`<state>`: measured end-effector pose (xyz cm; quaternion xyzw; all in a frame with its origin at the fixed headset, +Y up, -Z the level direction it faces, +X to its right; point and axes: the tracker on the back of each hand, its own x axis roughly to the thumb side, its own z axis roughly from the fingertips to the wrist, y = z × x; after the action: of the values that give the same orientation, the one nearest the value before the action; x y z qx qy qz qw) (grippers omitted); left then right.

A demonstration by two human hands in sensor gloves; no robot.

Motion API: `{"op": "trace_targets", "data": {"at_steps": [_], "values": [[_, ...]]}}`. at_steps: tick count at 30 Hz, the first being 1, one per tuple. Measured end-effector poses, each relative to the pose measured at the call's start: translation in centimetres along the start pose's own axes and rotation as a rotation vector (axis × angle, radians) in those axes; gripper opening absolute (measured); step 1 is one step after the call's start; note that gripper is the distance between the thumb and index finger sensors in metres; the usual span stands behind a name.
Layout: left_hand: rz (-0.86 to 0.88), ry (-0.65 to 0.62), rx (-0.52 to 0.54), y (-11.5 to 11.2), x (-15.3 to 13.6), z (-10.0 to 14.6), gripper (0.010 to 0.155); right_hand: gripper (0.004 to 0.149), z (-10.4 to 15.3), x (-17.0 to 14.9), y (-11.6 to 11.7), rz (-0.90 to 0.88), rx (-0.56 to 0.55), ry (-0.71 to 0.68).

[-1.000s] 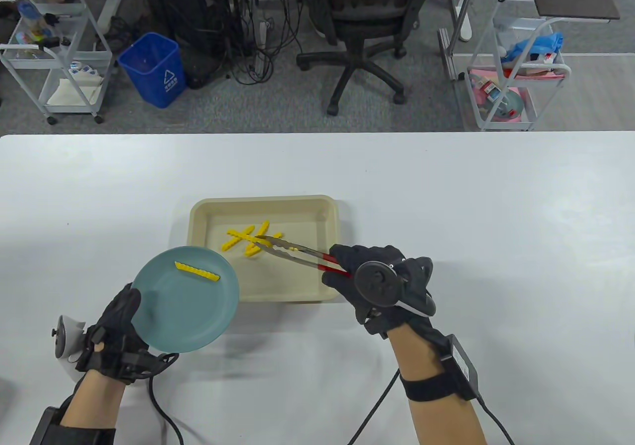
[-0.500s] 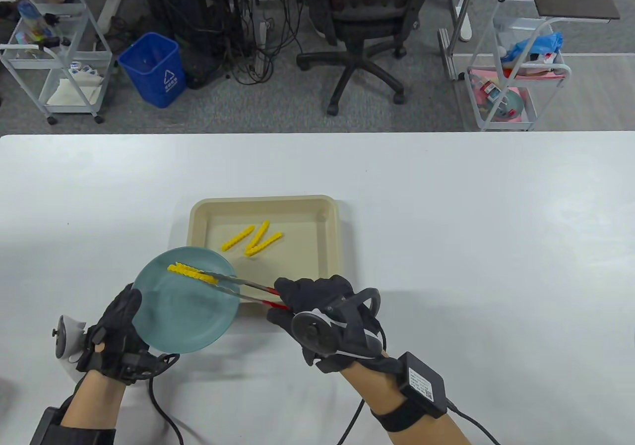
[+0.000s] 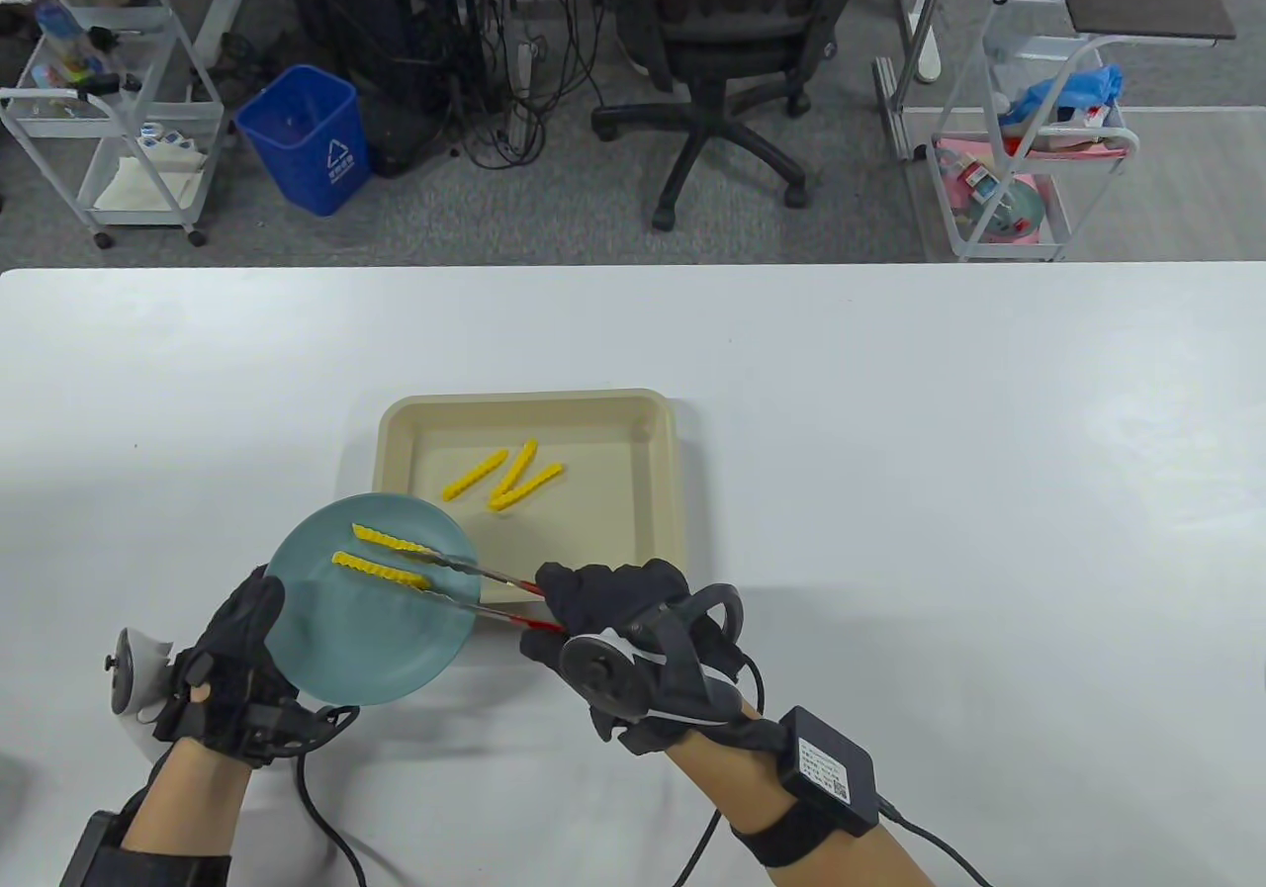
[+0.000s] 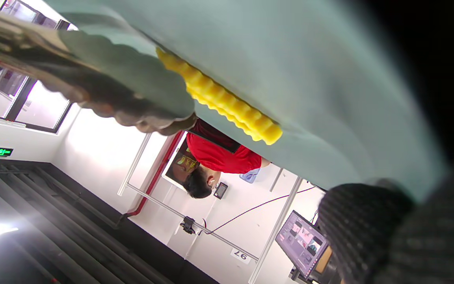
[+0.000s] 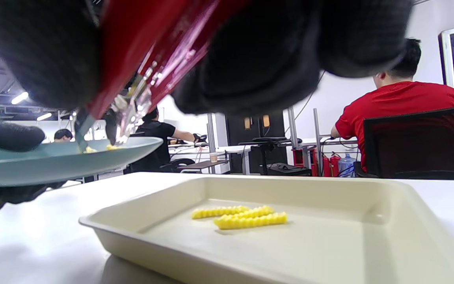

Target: Hold plate and receive fries gripped by tongs from baking tray

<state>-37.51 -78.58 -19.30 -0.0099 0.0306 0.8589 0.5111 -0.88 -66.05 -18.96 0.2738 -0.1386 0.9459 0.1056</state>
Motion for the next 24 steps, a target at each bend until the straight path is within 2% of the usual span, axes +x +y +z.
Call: {"op": "trace_targets", "data": {"at_steps": [5, 9, 12, 16, 19, 24], "values": [[-0.001, -0.003, 0.005, 0.0, 0.0, 0.0, 0.066, 0.071, -0.3, -3.2, -1.5, -0.06, -0.037, 0.126], [0.0, -0.007, 0.013, 0.1, 0.1, 0.0, 0.066, 0.073, -0.6, -7.0, -1.1, -0.078, 0.011, 0.248], [0.0, -0.008, 0.016, 0.1, 0.1, 0.0, 0.066, 0.074, -0.8, -9.6, 0.4, 0.005, 0.07, 0.324], [0.001, -0.006, 0.019, 0.1, 0.1, 0.0, 0.066, 0.075, -1.1, -11.2, 3.0, 0.07, 0.16, 0.375], [0.003, -0.004, 0.022, 0.2, 0.1, 0.0, 0.066, 0.074, -1.1, -11.5, 4.6, 0.077, 0.206, 0.38], [0.001, -0.001, 0.018, 0.2, 0.2, 0.0, 0.066, 0.075, -1.6, -11.4, 5.6, 0.082, 0.235, 0.386]]}}
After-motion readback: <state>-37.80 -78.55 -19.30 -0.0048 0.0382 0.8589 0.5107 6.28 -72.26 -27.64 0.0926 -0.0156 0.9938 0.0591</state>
